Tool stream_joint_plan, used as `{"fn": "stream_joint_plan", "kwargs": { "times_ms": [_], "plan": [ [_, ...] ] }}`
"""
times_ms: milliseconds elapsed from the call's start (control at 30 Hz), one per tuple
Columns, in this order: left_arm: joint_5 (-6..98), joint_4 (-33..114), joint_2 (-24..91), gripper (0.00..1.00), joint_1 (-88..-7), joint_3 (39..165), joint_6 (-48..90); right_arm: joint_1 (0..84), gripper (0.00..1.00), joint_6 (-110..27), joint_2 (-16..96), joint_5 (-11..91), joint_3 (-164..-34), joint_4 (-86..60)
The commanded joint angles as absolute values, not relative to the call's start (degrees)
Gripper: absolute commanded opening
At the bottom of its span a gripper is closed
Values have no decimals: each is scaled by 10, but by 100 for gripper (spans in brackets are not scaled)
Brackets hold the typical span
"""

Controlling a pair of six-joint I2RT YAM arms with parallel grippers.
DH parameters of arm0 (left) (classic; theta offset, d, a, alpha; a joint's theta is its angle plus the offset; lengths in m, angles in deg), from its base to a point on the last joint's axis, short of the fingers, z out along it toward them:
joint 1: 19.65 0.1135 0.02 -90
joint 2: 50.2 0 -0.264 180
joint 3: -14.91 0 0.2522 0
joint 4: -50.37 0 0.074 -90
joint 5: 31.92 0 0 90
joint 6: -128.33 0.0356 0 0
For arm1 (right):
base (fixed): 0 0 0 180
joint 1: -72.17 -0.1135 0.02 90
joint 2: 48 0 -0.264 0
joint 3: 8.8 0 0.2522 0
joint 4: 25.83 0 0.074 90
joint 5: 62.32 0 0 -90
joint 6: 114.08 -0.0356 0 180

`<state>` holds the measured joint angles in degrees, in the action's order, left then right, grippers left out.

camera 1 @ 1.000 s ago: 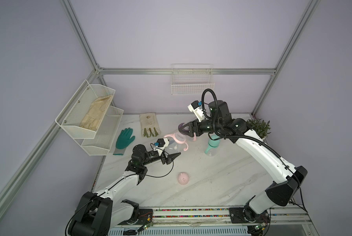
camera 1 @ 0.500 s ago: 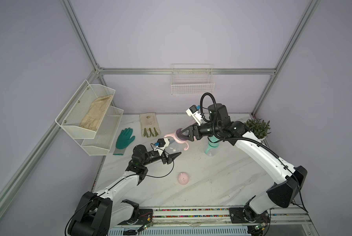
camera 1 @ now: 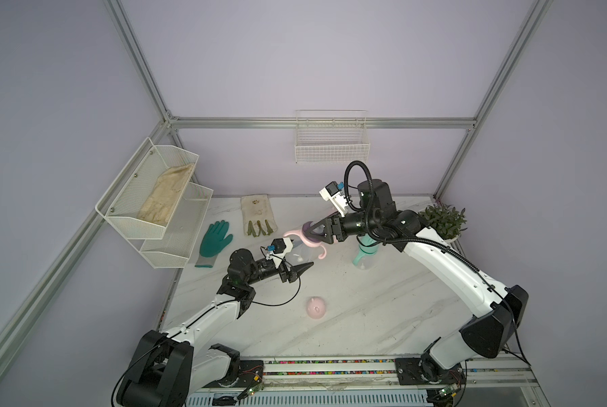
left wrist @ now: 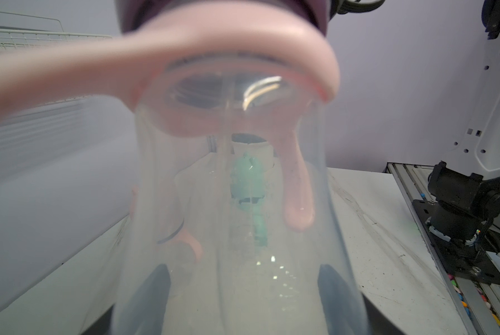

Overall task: Assemble the baby bottles
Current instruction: Close the nipple on the baby bottle, then screw the nipple onto the baby bottle.

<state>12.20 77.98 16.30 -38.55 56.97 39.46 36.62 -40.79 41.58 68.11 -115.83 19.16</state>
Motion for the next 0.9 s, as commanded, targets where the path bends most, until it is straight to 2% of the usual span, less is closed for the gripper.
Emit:
{"fn": "stream_joint_plan", "kwargs": {
  "times_ms": [0, 200, 333, 533, 867],
  "plan": [
    [115, 817, 146, 0, -389, 615, 394, 367, 41, -409, 418, 686, -1143, 174],
    [121, 819, 144, 0, -390, 618, 392, 367, 41, -426, 422, 699, -1122, 149],
    [166, 813, 139, 0, -391, 616, 406, 367, 41, -436, 421, 700, -1106, 130],
    [292, 791, 129, 0, -392, 613, 468, 366, 37, -480, 417, 685, -1069, 85],
    [543, 798, 133, 0, -404, 610, 582, 366, 30, -599, 433, 574, -1018, -23]
  ]
}}
